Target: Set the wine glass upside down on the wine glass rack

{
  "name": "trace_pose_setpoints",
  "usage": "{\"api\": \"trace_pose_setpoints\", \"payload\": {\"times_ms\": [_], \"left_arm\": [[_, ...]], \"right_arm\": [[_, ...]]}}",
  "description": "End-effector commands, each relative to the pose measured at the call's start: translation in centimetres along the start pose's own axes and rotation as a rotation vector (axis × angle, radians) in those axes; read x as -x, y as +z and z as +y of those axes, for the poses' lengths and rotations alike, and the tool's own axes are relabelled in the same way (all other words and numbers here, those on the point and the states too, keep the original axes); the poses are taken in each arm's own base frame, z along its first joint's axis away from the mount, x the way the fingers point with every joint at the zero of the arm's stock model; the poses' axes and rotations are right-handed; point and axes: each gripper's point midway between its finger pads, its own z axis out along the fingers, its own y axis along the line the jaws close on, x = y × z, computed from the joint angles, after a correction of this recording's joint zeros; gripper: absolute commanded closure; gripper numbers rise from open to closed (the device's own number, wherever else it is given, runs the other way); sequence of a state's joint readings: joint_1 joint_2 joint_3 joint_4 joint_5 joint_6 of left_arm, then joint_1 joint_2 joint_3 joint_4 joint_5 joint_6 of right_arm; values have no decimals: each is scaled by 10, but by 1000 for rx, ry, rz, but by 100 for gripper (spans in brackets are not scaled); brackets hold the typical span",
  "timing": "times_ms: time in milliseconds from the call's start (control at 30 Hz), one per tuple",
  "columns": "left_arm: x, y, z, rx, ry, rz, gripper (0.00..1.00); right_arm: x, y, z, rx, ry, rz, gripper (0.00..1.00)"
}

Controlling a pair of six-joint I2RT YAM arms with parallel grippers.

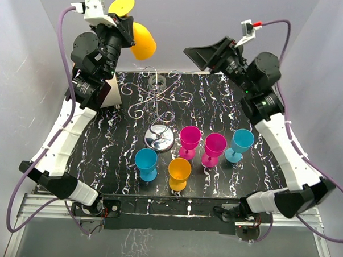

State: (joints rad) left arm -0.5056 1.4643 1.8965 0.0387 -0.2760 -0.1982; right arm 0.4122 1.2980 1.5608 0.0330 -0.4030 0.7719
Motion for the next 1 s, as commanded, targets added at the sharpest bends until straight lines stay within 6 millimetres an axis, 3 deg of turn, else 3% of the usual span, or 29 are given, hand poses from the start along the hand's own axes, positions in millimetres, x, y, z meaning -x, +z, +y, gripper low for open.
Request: {"api": "trace_pose_setpoints", "payload": {"times_ms": [0,200,433,567,667,733,967], "left_arm": [[16,-8,43,142,145,-50,100],[22,-37,41,53,279,-109,100],[25,-74,58,86,362,-117,100],[13,-93,60,51,415,-63,100],[6,-109,65,41,450,-29,100],[0,-119,66,25,467,-6,100],[-20,-139,74,14,497,84,100]], "right_arm": [[4,21,24,79,61,20,33],[-4,56,46,88,174,11,35],[-41,94,83,134,290,72,38],[-64,111,99,162,339,110,40],[-69,115,111,180,378,117,41],[-86,124,104,169,408,142,44],[-105,123,106,212,464,194,45]]}}
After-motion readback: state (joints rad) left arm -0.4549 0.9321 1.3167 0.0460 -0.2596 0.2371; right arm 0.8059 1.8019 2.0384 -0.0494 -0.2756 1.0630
